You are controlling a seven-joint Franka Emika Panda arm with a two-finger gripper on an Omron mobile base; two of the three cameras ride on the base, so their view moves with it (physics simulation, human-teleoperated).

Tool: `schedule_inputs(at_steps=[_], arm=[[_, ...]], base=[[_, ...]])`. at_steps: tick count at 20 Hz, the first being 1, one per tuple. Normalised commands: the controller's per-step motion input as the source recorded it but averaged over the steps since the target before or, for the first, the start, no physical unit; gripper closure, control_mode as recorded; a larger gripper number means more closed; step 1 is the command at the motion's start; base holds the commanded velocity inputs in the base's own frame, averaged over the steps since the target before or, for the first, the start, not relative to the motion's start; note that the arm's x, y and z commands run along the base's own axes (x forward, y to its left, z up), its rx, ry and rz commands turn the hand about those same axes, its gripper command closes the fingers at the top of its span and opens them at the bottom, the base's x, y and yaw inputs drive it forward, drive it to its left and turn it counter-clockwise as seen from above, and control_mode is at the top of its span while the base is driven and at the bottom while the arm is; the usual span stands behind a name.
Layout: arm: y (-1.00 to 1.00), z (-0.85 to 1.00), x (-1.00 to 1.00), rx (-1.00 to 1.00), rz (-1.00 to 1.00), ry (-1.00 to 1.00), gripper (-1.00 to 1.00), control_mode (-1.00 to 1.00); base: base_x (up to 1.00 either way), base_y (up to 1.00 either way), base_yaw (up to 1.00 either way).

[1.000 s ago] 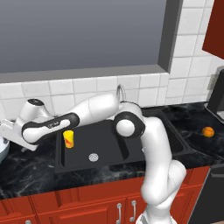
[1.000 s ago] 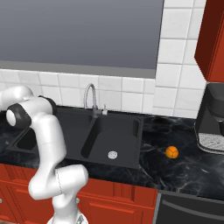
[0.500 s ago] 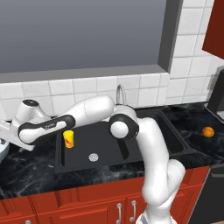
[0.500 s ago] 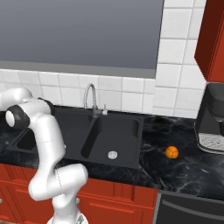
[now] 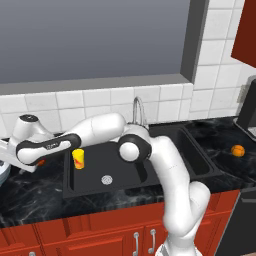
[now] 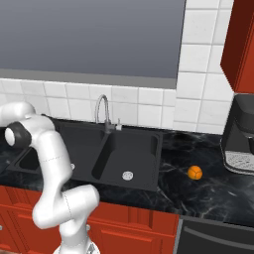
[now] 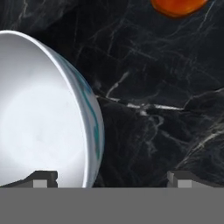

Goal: Remove the tomato and orange from the sink. Then move the bowl and cup from the counter to the sink for washing.

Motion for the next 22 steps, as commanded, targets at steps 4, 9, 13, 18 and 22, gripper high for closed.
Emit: schedule_inputs(at_steps=[4,9,13,18,22], arm=[[0.12,-0.1,0.12,-0.04,0.0,0.0,-1.0,-1.0],[0.13,-0.1,0.13,-0.04,0.0,0.0,-1.0,-1.0],[0.13,-0.11,0.14,-0.03,0.0,0.0,-1.0,-1.0],[0.14,-0.09,0.15,-0.03,0.0,0.0,-1.0,-1.0],[0.15,-0.09,0.16,-0.02,0.0,0.0,-1.0,-1.0]], base=[[0.0,0.0,0.0],[0.0,0.0,0.0],[0.0,0.0,0.0],[0.0,0.0,0.0],[0.0,0.0,0.0]])
